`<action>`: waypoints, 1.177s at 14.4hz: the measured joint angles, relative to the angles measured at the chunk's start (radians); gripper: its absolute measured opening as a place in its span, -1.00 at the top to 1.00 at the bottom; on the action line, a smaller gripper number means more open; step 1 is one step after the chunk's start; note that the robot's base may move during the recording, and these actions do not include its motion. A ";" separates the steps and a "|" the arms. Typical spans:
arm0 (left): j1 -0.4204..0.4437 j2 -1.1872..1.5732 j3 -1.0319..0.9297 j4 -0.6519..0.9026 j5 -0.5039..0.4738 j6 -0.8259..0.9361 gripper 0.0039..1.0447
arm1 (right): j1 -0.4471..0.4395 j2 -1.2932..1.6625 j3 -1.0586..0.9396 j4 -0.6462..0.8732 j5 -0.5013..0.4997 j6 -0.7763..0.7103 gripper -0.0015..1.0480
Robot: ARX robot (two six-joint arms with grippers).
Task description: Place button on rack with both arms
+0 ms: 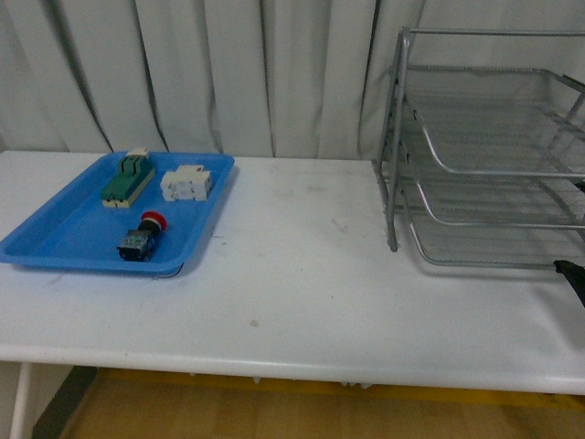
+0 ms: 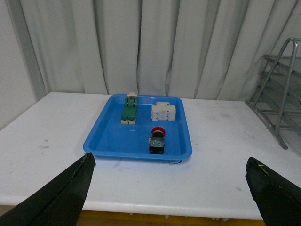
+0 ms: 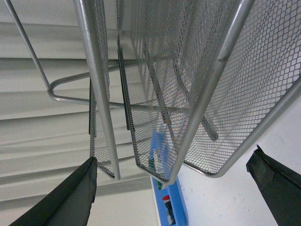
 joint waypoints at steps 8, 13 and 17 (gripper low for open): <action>0.000 0.000 0.000 0.000 0.000 0.000 -0.88 | -0.033 0.107 0.113 -0.001 0.004 -0.067 -0.87; 0.000 0.000 0.000 0.000 0.000 0.000 -0.88 | -0.025 0.127 0.161 -0.003 0.012 -0.074 -0.48; 0.000 0.000 0.000 0.000 0.000 0.000 -0.88 | -0.012 0.128 0.193 -0.015 0.020 -0.082 0.45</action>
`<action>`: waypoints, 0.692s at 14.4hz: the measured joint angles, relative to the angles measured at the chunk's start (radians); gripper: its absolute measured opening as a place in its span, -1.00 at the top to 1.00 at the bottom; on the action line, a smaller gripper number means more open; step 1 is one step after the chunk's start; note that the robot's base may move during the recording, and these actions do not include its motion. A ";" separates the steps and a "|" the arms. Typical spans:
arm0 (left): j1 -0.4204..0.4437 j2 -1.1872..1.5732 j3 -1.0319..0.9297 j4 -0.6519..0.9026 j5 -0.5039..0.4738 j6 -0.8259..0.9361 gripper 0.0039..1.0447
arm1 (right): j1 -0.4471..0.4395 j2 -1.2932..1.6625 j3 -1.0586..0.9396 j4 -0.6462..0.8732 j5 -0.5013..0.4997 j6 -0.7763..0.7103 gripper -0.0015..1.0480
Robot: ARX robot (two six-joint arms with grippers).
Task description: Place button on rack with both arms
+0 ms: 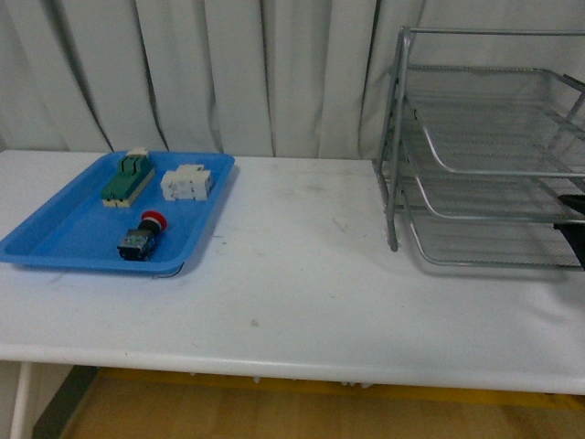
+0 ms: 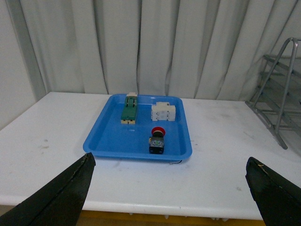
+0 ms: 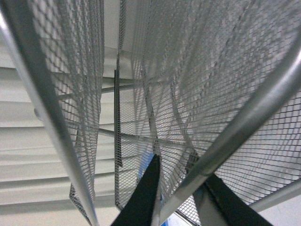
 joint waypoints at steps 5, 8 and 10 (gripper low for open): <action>0.000 0.000 0.000 0.000 0.000 0.000 -0.88 | -0.016 0.007 -0.038 0.010 -0.006 0.046 0.90; 0.000 0.000 0.000 0.000 0.000 0.000 -0.88 | -0.023 -0.005 -0.064 0.013 -0.019 0.046 0.91; 0.000 0.000 0.000 0.000 0.000 0.000 -0.88 | -0.029 -0.019 -0.092 0.013 -0.028 0.046 0.91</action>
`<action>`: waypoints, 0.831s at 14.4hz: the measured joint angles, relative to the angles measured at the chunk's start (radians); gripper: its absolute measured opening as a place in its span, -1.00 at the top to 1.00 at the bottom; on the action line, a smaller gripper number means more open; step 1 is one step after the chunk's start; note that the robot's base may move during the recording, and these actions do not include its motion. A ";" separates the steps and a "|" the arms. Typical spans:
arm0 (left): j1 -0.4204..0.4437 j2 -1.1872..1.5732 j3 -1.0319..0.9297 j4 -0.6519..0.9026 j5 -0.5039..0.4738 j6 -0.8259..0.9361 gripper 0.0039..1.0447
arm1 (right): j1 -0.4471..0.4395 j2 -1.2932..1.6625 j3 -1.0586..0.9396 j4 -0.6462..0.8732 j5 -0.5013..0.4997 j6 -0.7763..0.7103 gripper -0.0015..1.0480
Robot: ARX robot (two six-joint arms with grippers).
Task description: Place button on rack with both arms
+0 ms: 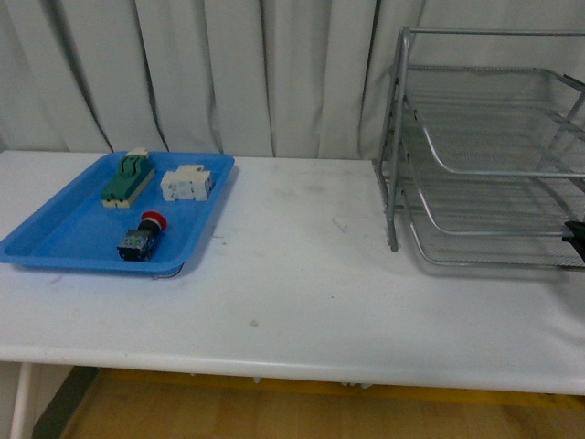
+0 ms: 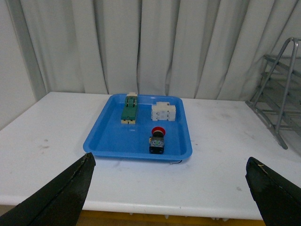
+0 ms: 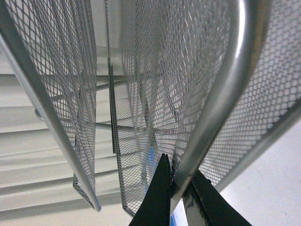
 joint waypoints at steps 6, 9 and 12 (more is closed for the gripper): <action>0.000 0.000 0.000 0.000 0.000 0.000 -0.88 | -0.118 -0.119 -0.361 0.030 -0.185 -0.098 0.91; 0.000 0.000 0.000 0.000 0.000 0.000 -0.88 | -0.202 -0.176 -0.435 -0.001 -0.254 -0.221 -0.07; 0.000 0.000 0.000 0.000 0.000 0.000 -0.88 | -0.214 -0.300 -0.505 0.001 -0.279 -0.226 -0.77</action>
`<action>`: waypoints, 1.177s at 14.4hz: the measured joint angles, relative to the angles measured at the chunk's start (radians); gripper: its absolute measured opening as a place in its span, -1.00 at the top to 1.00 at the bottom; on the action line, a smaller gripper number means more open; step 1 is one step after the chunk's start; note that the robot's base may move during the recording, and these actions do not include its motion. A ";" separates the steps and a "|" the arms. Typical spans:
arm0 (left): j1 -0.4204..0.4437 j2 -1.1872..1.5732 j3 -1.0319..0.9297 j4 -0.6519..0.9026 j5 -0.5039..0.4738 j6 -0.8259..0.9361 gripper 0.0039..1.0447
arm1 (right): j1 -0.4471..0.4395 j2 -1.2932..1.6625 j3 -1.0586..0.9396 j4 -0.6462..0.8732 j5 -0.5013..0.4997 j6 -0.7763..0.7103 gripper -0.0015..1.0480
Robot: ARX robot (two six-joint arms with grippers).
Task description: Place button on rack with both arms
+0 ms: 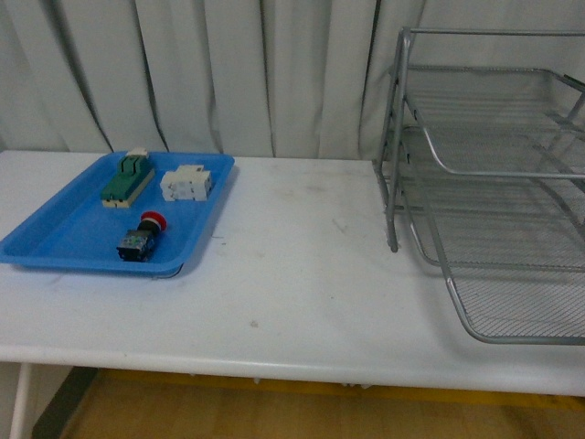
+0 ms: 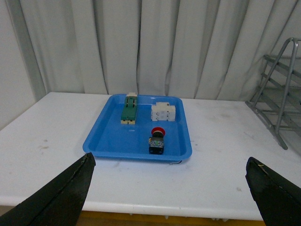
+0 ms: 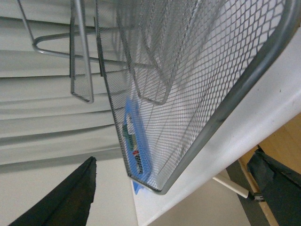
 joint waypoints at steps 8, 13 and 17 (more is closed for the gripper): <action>0.000 0.000 0.000 0.000 0.000 0.000 -0.88 | -0.402 -1.173 -0.180 -0.621 -0.055 -0.331 -0.39; 0.000 0.000 0.000 0.000 -0.001 0.000 -0.88 | -0.220 -1.637 -0.179 -1.070 0.114 -0.931 0.24; 0.000 0.000 0.000 0.000 0.000 0.000 -0.88 | 0.163 -1.900 -0.246 -1.260 0.515 -1.140 0.97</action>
